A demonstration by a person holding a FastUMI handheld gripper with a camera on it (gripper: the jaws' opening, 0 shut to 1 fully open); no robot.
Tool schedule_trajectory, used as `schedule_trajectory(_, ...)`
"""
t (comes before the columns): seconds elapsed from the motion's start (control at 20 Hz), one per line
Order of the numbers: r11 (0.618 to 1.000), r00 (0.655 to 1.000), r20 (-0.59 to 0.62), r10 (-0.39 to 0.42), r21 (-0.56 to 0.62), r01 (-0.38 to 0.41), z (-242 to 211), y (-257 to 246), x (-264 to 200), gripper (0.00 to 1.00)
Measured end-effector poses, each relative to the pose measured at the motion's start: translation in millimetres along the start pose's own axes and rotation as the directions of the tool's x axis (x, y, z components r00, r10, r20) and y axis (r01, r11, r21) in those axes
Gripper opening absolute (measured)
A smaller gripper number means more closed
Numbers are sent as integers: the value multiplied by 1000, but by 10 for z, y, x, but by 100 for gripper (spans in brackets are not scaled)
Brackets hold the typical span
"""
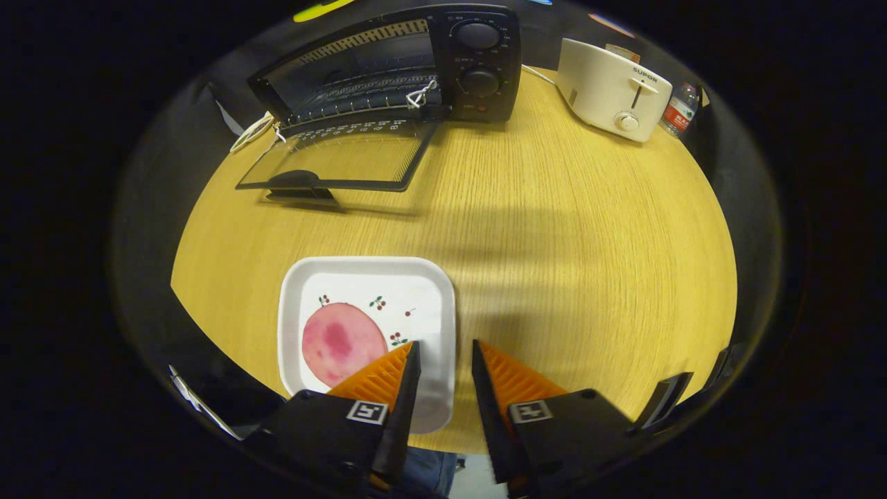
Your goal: Open the toaster oven, put the food inside, and close the toaster oven door.
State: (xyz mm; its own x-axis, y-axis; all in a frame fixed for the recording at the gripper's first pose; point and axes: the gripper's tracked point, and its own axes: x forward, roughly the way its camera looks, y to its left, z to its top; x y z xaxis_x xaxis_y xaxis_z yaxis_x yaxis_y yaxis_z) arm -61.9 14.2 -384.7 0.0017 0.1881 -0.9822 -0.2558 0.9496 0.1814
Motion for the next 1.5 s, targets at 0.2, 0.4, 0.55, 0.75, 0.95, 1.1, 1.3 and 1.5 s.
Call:
schedule_trajectory(0.2, 995, 997, -4, 76, 61, -75, 23, -14, 39, 15)
schedule_trajectory(0.4, 950, 971, 16, 237, 205, -235, 15, 77, 15, 2)
schedule_trajectory(0.55, 909, 946, 54, 321, 264, -323, -28, 131, 12, 2)
schedule_trajectory(0.75, 863, 919, 96, 383, 317, -393, -42, 194, -75, 2)
schedule_trajectory(0.95, 845, 900, 131, 416, 309, -435, 0, 403, -240, 2)
schedule_trajectory(1.1, 808, 874, 192, 446, 334, -485, 183, 601, -371, 2)
schedule_trajectory(1.3, 754, 847, 278, 453, 388, -530, 514, 776, -503, 2)
schedule_trajectory(1.5, 709, 836, 372, 404, 450, -543, 856, 825, -598, 1)
